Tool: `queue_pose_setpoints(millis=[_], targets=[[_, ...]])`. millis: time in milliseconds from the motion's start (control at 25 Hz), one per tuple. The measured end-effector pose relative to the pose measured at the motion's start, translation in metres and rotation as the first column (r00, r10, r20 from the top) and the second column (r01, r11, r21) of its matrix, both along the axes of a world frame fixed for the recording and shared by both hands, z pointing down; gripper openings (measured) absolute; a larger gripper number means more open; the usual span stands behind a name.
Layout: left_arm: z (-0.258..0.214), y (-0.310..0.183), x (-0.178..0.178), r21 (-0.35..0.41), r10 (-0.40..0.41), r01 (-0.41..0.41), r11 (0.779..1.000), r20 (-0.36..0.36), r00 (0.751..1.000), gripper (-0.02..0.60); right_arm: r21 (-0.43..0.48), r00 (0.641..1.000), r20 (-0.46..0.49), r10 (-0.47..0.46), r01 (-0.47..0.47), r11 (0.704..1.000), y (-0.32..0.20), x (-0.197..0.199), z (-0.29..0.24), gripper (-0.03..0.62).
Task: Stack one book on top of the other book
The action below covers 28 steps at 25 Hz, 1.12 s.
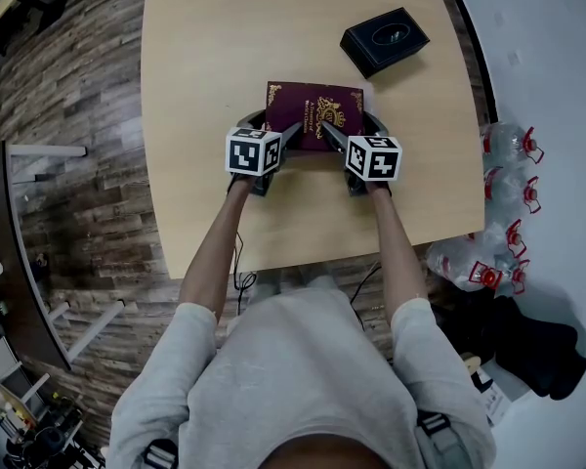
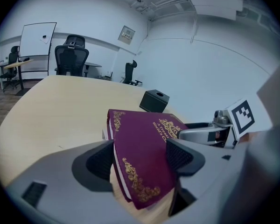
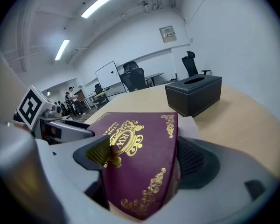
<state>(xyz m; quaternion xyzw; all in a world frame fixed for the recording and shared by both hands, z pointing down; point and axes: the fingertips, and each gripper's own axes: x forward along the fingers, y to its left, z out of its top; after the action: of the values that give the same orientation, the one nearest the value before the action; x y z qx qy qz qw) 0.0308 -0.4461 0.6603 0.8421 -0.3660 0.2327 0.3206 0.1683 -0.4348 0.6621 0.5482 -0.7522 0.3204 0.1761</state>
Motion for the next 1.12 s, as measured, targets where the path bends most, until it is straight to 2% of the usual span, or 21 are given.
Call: queue_pose_setpoints(millis=[240, 440, 840, 1120], targets=[[-0.012, -0.002, -0.005, 0.047, -0.01, 0.01, 0.999, 0.003, 1.0, 0.357, 0.041, 1.0, -0.022, -0.005, 0.006, 0.999, 0.0, 0.002, -0.014, 0.449], [-0.022, 0.001, -0.012, 0.091, 0.002, -0.005, 0.996, 0.034, 0.999, 0.357, 0.087, 0.999, -0.045, -0.015, 0.019, 0.996, 0.002, 0.0, -0.03, 0.448], [-0.051, 0.009, -0.016, 0.159, 0.006, -0.01, 0.987, 0.027, 1.0, 0.357, 0.142, 0.998, -0.054, -0.012, 0.02, 0.99, 0.012, -0.001, -0.055, 0.439], [-0.075, 0.026, -0.02, 0.251, 0.011, -0.022, 0.968, 0.044, 0.999, 0.356, 0.208, 0.998, -0.064, -0.016, 0.029, 0.978, 0.029, -0.007, -0.076, 0.402]])
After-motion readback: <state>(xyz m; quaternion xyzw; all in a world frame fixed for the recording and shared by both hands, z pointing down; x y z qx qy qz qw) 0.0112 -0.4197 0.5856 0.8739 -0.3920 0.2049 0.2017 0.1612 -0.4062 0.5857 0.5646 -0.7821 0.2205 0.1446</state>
